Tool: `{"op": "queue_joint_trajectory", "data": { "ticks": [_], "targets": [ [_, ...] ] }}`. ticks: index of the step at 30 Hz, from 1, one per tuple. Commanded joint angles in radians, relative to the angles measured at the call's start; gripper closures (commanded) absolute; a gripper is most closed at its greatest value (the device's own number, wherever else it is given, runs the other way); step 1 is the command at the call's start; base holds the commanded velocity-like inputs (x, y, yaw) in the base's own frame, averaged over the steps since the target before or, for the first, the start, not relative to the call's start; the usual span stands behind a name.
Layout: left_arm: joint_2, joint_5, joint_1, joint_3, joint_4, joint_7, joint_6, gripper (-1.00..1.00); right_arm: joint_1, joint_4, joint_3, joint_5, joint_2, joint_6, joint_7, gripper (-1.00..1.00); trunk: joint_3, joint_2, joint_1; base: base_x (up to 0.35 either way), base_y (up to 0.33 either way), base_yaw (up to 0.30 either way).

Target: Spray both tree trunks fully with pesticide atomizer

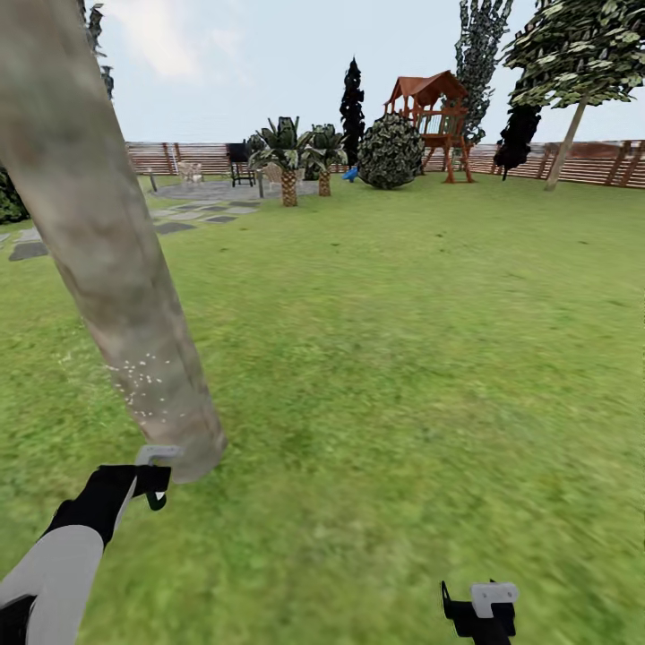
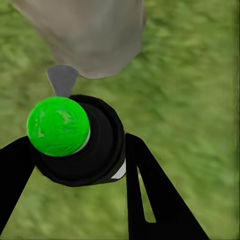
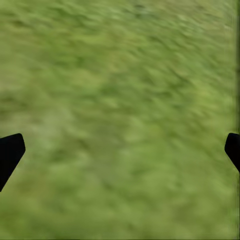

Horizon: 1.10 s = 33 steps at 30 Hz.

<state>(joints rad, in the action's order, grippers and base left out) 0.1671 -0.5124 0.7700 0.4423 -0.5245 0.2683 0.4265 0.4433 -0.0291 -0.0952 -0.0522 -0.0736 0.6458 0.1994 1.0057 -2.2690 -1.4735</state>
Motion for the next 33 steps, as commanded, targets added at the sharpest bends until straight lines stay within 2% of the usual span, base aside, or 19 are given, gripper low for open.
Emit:
{"op": "queue_joint_trajectory", "data": {
  "ticks": [1,8,15,21,33],
  "targets": [
    [0.0,0.0,0.0,0.0,0.0,0.0,0.0,1.0,0.0,0.0,0.0,0.0,0.0,0.0,0.0,-1.0,0.0,0.0,0.0,0.043,-0.267,0.0],
    [0.002,-0.001,0.0,-0.001,0.0,-0.001,0.0,1.0,0.0,0.0,0.0,0.0,0.0,0.0,0.0,-1.0,0.0,0.0,0.0,0.005,-0.27,0.039],
    [0.009,0.0,0.0,0.003,-0.002,-0.009,-0.003,1.0,0.0,0.0,0.0,0.0,0.0,0.0,0.0,-1.0,0.0,0.0,0.0,0.01,-0.271,0.26],
    [0.01,-0.001,0.0,0.002,-0.002,-0.012,-0.005,1.0,0.0,0.0,0.0,0.0,0.0,0.0,0.0,-1.0,0.0,0.0,0.0,0.17,-0.24,0.252],
    [0.009,-0.001,0.0,0.001,-0.005,-0.012,-0.008,1.0,0.0,0.0,0.002,0.001,-0.006,0.0,0.002,-1.0,0.0,0.0,0.0,0.191,-0.23,0.01]
  ]
}}
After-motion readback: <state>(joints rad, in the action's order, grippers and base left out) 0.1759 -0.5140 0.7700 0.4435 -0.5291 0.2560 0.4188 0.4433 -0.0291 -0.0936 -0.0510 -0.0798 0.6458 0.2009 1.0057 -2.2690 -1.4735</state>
